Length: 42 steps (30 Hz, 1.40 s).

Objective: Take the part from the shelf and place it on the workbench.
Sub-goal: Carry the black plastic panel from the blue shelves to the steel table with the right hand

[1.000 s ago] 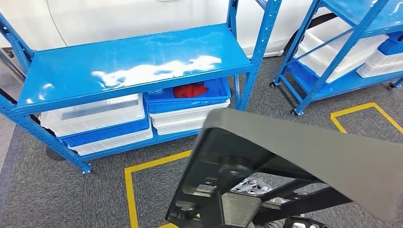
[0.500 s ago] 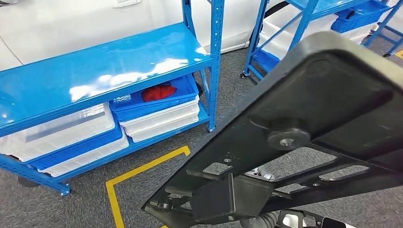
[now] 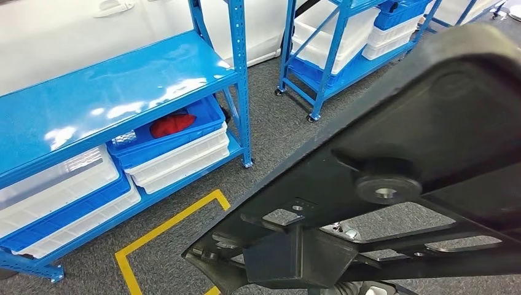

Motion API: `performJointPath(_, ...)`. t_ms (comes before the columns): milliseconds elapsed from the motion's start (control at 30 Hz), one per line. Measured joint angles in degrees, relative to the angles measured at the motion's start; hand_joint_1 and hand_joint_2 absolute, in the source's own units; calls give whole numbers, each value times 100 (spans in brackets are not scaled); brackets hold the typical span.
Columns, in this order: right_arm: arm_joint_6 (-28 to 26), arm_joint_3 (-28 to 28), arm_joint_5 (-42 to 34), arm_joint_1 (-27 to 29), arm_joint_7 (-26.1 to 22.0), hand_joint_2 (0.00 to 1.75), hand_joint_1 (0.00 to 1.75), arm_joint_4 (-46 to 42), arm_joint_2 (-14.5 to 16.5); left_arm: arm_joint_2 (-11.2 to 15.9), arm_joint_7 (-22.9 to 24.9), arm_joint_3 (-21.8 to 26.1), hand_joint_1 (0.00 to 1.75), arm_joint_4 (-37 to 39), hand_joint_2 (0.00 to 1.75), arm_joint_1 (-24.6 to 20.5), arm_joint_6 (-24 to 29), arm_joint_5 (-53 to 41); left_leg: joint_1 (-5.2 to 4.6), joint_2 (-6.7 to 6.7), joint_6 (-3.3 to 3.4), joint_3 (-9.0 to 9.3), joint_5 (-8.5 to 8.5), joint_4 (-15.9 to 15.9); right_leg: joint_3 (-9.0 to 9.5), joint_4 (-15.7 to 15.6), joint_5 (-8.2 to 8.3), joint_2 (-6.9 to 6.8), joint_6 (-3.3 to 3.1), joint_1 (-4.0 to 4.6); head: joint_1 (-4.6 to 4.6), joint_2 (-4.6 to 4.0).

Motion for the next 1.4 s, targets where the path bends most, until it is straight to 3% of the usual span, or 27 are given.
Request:
performJointPath(67, -27, 42, -36, -3, -1, 175, 175, -30, -31, -4, 29, -15, 0, 0, 175, -4, -11, -4, -28, 101, -76, 10, -49, 52, 251, -469, 108, -184, -75, 32, -1, 0)
performJointPath(100, -32, 62, -75, -5, -1, 175, 175, -37, -49, -5, 39, -19, 0, 0, 175, -5, -14, -9, -40, 155, -111, 17, -63, 61, 252, -504, 91, -186, -126, 53, -1, 0)
performJointPath(167, -34, 95, -158, -9, -1, 175, 175, -40, -86, -11, 55, -27, 0, 0, 175, -15, -16, -17, -28, 209, -182, 41, -89, 65, 230, -521, 123, -43, -207, 56, -1, 0)
performJointPath(233, -30, 116, -197, -26, 0, 175, 175, -43, -112, -23, 63, -32, 0, 0, 175, -20, -21, -21, 11, -24, -231, -26, -268, 264, 225, -560, 163, 78, -289, 37, -1, 0)
performJointPath(300, -22, 133, -202, -47, 1, 175, 175, -41, -130, -36, 64, -33, 0, 0, 175, 3, -23, -26, 37, -328, -244, -312, -659, 927, 210, -575, 190, 212, -342, 37, -2, 0)
performJointPath(367, -15, 153, -198, -48, 1, 175, 175, -32, -154, -42, 66, -33, 0, 0, 175, 32, -19, -22, 39, -411, -248, -650, -927, 1642, 189, -567, 203, 374, -360, 58, -2, 0)
performJointPath(400, -13, 163, -195, -46, 1, 175, 175, -28, -168, -46, 68, -32, 0, 0, 175, 38, -16, -20, 39, -422, -243, -714, -902, 1752, 184, -559, 206, 455, -362, 67, -2, 0)
performJointPath(433, -15, 176, -189, -45, 0, 175, 175, -25, -180, -50, 75, -32, 0, 0, 175, 38, -15, -18, 40, -433, -231, -666, -757, 1620, 185, -547, 207, 536, -360, 71, -2, 0)
performJointPath(467, -20, 193, -183, -44, 1, 175, 175, -24, -191, -55, 89, -32, 0, 0, 175, 34, -14, -19, 41, -477, -211, -523, -533, 1283, 187, -532, 205, 614, -354, 72, -2, 0)
performJointPath(533, -44, 237, -163, -47, 2, 175, 175, -24, -207, -62, 125, -33, 0, 0, 175, 28, -7, -28, 51, -717, -164, -199, -190, 516, 168, -494, 205, 759, -319, 73, -2, 0)
performJointPath(600, -86, 281, -135, -41, 1, 175, 175, -25, -220, -70, 161, -33, 0, 0, 175, 24, 10, -43, 45, -871, -132, -77, -117, 194, 118, -479, 232, 885, -243, 62, -2, 0)
performJointPath(667, -144, 326, -99, -27, 1, 175, 175, -27, -230, -85, 186, -33, 0, 1, 175, 13, 27, -51, 44, -779, -86, -67, -88, 154, 82, -499, 274, 999, -154, 47, -1, 0)
performJointPath(733, -187, 367, -75, -21, 1, 175, 175, -32, -238, -108, 193, -33, 0, 1, 175, 1, 33, -51, 65, -641, 1, -47, -28, 83, -1, -362, 172, 850, -100, 65, 1, 0)
performJointPath(833, -209, 403, -64, -26, 1, 175, 175, -36, -251, -125, 205, -32, 0, 0, 175, 23, 37, -51, 39, -402, 70, -56, 10, 39, -466, 618, -362, 385, -46, 68, 2, 0)
performJointPath(867, -211, 409, -67, -24, 0, 175, 175, -32, -256, -126, 214, -32, 0, 0, 175, 33, 38, -50, 28, -321, 71, -64, 10, 41, -614, 946, -482, 330, -25, 55, 2, 0)
performJointPath(900, -212, 416, -72, -23, 0, 175, 175, -28, -264, -126, 223, -31, 0, 0, 175, 36, 39, -43, 21, -245, 71, -67, 8, 42, -673, 1099, -500, 302, -10, 41, 2, 0)
performJointPath(933, -210, 427, -84, -25, 1, 175, 175, -24, -272, -127, 231, -31, 0, 0, 175, 32, 40, -30, 19, -173, 68, -67, 6, 45, -614, 1025, -416, 275, -1, 31, 2, 0)
performJointPath(967, -199, 440, -110, -32, 1, 175, 175, -19, -279, -132, 238, -31, 0, 0, 175, 26, 42, -13, 18, -108, 59, -62, 0, 49, -440, 736, -255, 230, -1, 25, 2, 0)
performJointPath(1033, -149, 466, -190, -84, 0, 175, 175, -3, -287, -145, 245, -29, 0, 0, 175, 17, 45, 37, -1, -1, 19, -47, -27, 71, 36, -87, 41, -25, -46, 55, 2, 0)
performJointPath(1100, -75, 486, -273, -170, 0, 175, 175, 40, -289, -164, 233, -19, 0, 0, 175, 21, 57, 93, -32, 106, -40, -32, -55, 94, 257, -515, 124, -186, -121, 105, 1, 0)
performJointPath(1167, -8, 497, -317, -240, 1, 175, 175, 116, -289, -188, 199, -7, 0, 1, 175, 17, 69, 151, -42, 219, -102, -15, -67, 91, 234, -552, 134, -77, -189, 122, 0, 0)
performJointPath(1200, 20, 501, -325, -267, 1, 175, 175, 158, -288, -199, 181, -2, 0, 1, 175, 10, 71, 174, -31, 197, -137, -13, -95, 109, 231, -571, 155, -15, -222, 112, 0, 0)
performJointPath(1233, 43, 506, -330, -302, 0, 175, 175, 200, -285, -213, 163, 4, 0, 1, 175, 6, 69, 198, -19, 93, -166, -39, -170, 191, 231, -596, 179, 45, -258, 98, 0, 0)
performJointPath(1267, 63, 517, -332, -341, 1, 175, 175, 242, -278, -228, 151, 14, 0, 2, 175, 8, 65, 219, -6, -57, -192, -119, -310, 390, 232, -621, 203, 104, -293, 80, 0, 0)
performJointPath(1333, 94, 539, -334, -397, 1, 175, 175, 326, -255, -256, 137, 37, 0, 2, 175, 37, 57, 246, 7, -349, -219, -453, -704, 1126, 209, -629, 229, 232, -334, 78, 0, 0)
performJointPath(1367, 104, 551, -333, -407, 2, 175, 175, 364, -243, -265, 135, 47, 0, 2, 175, 58, 56, 256, 8, -400, -226, -635, -852, 1507, 195, -625, 236, 308, -342, 83, 0, 0)
performJointPath(1400, 109, 563, -330, -407, 2, 175, 175, 396, -236, -270, 135, 58, 0, 2, 175, 76, 56, 267, 8, -420, -230, -751, -896, 1737, 184, -618, 243, 389, -343, 87, 0, 0)
